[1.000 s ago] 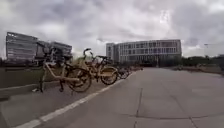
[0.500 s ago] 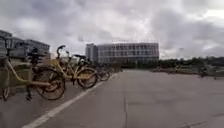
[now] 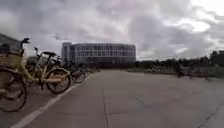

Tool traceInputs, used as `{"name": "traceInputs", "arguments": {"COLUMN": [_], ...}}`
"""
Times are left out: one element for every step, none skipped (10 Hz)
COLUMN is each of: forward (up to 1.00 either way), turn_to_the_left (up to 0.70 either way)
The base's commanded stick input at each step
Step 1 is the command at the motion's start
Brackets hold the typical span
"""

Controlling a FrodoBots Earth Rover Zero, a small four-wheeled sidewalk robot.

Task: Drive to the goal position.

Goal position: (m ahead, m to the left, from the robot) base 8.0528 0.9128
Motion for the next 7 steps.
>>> {"name": "traceInputs", "arguments": {"forward": [0.7, 0.7, 0.7, 0.7, 0.7, 0.7, 0.7], "turn_to_the_left": [0.0, 0.0, 0.0, 0.0, 0.0, 0.0, 0.0]}}
